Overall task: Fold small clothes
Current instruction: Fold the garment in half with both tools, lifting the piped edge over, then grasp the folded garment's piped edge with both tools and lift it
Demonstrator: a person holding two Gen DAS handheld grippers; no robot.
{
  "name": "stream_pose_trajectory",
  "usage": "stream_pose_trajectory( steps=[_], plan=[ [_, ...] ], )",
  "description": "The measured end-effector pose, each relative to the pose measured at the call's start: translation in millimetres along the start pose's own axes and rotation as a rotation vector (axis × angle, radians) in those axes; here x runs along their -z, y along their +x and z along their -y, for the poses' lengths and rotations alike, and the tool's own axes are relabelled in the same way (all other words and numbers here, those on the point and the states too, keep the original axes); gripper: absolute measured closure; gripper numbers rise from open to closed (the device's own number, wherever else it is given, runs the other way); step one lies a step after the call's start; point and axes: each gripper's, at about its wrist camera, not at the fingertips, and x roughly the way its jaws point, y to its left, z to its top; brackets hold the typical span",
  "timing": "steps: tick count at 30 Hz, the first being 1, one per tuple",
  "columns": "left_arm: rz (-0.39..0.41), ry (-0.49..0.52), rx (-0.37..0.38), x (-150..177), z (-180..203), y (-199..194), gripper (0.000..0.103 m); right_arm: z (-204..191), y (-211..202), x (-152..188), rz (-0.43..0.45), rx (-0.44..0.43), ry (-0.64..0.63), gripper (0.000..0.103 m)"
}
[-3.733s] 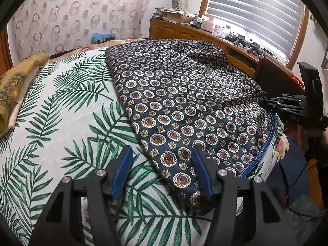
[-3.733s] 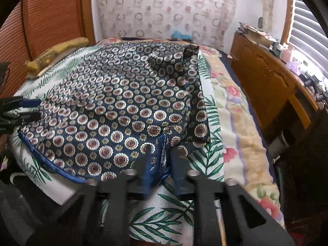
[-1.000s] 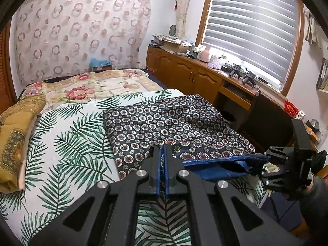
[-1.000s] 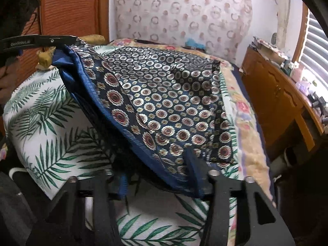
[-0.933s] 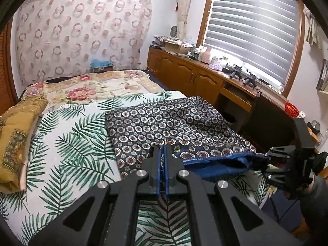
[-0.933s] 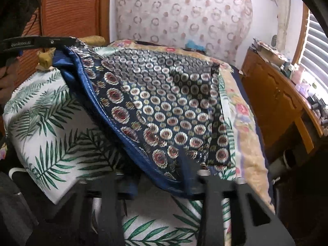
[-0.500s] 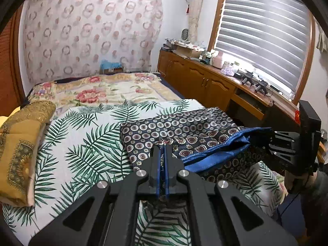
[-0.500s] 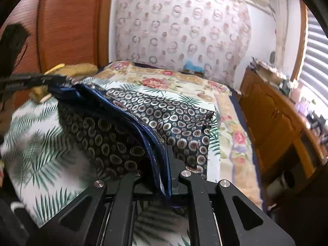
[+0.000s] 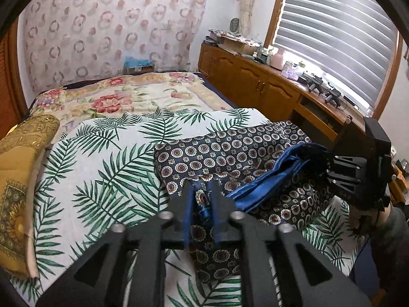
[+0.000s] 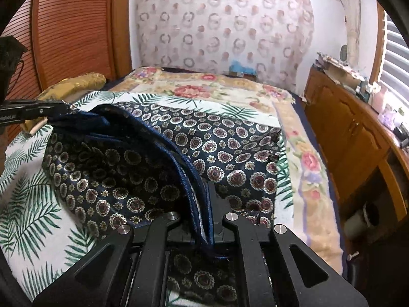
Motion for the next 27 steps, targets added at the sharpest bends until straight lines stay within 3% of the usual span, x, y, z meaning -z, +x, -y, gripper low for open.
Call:
stream_pose_trajectory(
  steps=[2, 5, 15, 25, 27],
  plan=[
    [0.017, 0.016, -0.063, -4.4, -4.9, -2.6, 0.062, 2.3, 2.1, -1.5, 0.002, -0.007, 0.003, 0.1],
    [0.027, 0.007, -0.068, -13.4, -16.8, -6.6, 0.06, 4.5, 2.7, -10.2, 0.007, -0.008, -0.008, 0.1],
    [0.006, 0.005, -0.089, -20.6, -39.4, 4.3, 0.059, 3.3, 19.4, -58.1, 0.033, 0.061, -0.125, 0.102],
    [-0.054, 0.038, -0.066, -27.2, -33.7, 35.8, 0.059, 27.4, 70.4, -74.5, -0.048, 0.056, -0.065, 0.101],
    [-0.071, 0.039, -0.067, -31.8, -34.1, 45.4, 0.059, 31.6, 71.6, -79.7, -0.046, 0.065, -0.053, 0.08]
  ],
)
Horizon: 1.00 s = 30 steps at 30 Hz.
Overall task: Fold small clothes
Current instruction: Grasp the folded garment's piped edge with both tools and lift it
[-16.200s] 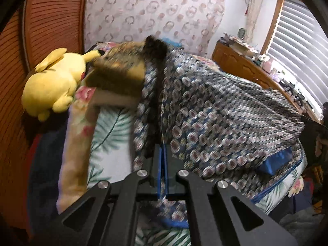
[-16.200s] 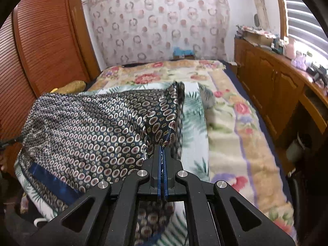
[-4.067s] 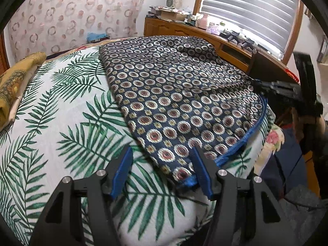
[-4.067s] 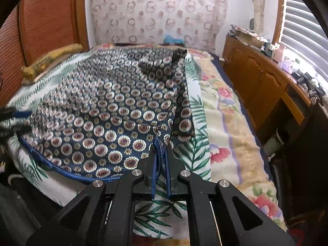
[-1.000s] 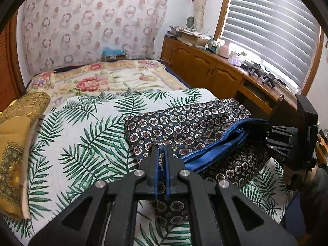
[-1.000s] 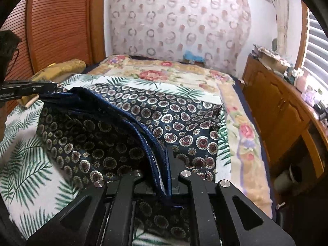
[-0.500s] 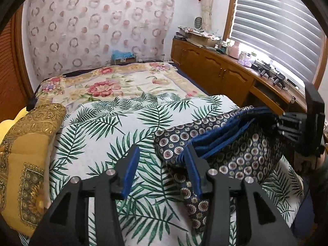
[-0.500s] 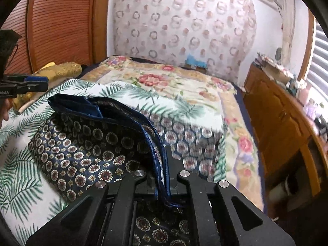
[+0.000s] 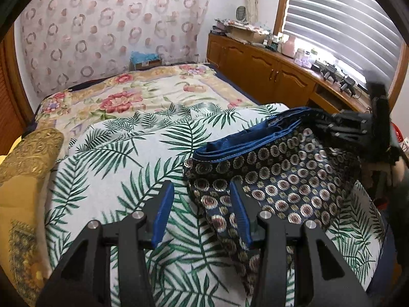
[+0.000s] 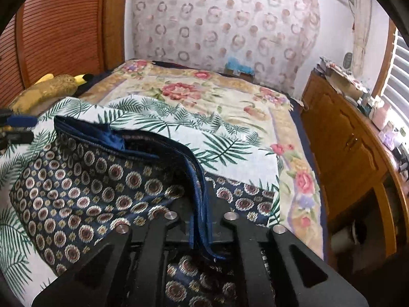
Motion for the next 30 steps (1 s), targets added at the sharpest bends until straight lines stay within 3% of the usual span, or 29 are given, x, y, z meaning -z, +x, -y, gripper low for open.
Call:
stream_pose_trajectory(
  steps=[5, 9, 19, 25, 30],
  plan=[
    [-0.041, 0.008, -0.004, -6.5, -0.6, 25.6, 0.059, 16.3, -25.8, -7.4, 0.043, 0.061, 0.04, 0.052],
    [-0.07, -0.017, 0.017, -8.8, -6.3, 42.5, 0.059, 27.0, -50.3, -0.3, 0.055, 0.128, 0.054, 0.046],
    [-0.101, -0.021, 0.008, -9.0, -9.8, 63.6, 0.059, 43.1, -78.5, 45.1, 0.02, 0.069, 0.185, 0.04],
    [-0.098, -0.018, 0.009, -9.9, -12.9, 68.1, 0.059, 43.5, -50.0, 63.4, -0.055, 0.016, 0.217, 0.039],
    [-0.095, -0.012, 0.008, -9.8, -13.1, 68.8, 0.059, 48.1, -25.2, 59.8, -0.074, -0.029, 0.248, 0.039]
  ],
)
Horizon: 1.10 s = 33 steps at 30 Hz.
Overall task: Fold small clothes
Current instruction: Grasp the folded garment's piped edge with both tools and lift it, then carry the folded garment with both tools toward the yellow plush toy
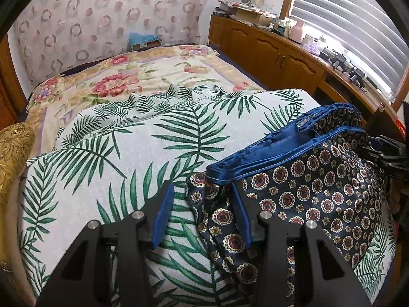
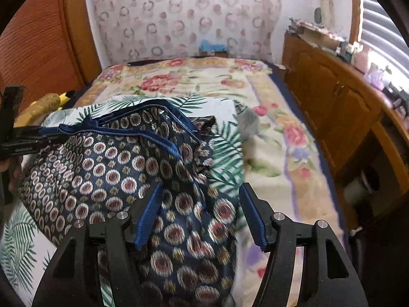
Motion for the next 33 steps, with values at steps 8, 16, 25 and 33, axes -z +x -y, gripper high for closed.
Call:
stream_pose_trajectory(
  steps=[8, 16, 25, 33],
  plan=[
    [0.01, -0.018, 0.028, -1.2, -2.4, 0.6, 0.059, -5.5, 23.1, -5.8, -0.035, -0.057, -0.016, 0.041],
    [0.009, -0.009, 0.082, -3.2, 2.2, 2.1, 0.082, -15.8, 22.4, -10.3, -0.028, -0.138, -0.068, 0.085],
    [0.104, 0.012, 0.063, -1.9, 16.5, -39.6, 0.1, -32.5, -4.4, -9.5, 0.033, -0.115, -0.1, 0.096],
    [0.237, 0.029, 0.047, 5.0, 20.1, -111.0, 0.101, -48.7, -41.5, -20.0, 0.137, -0.089, -0.093, 0.097]
  ],
)
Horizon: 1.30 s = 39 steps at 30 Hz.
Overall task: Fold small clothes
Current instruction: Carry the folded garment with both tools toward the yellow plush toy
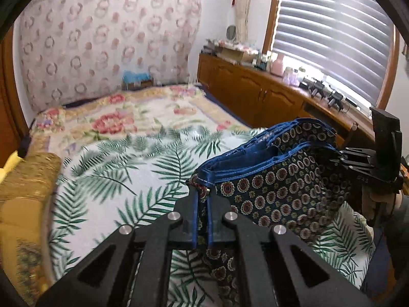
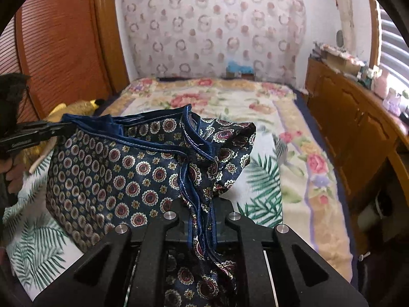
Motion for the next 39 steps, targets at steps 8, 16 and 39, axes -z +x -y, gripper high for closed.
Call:
stream_pose_trajectory(
  steps=[8, 16, 39],
  plan=[
    [0.135, -0.048, -0.075, 6.0, -34.3, -79.0, 0.101, -55.6, -24.9, -41.7, 0.111, -0.034, -0.126, 0.097],
    [0.225, -0.128, -0.231, 28.6, -103.6, -153.8, 0.101, -134.3, -8.0, -108.5, 0.163, -0.141, -0.317, 0.097],
    [0.244, -0.503, -0.422, 160.9, -254.5, -197.5, 0.101, -431.7, 162.5, -227.0, 0.052, -0.327, -0.832, 0.096]
  ],
)
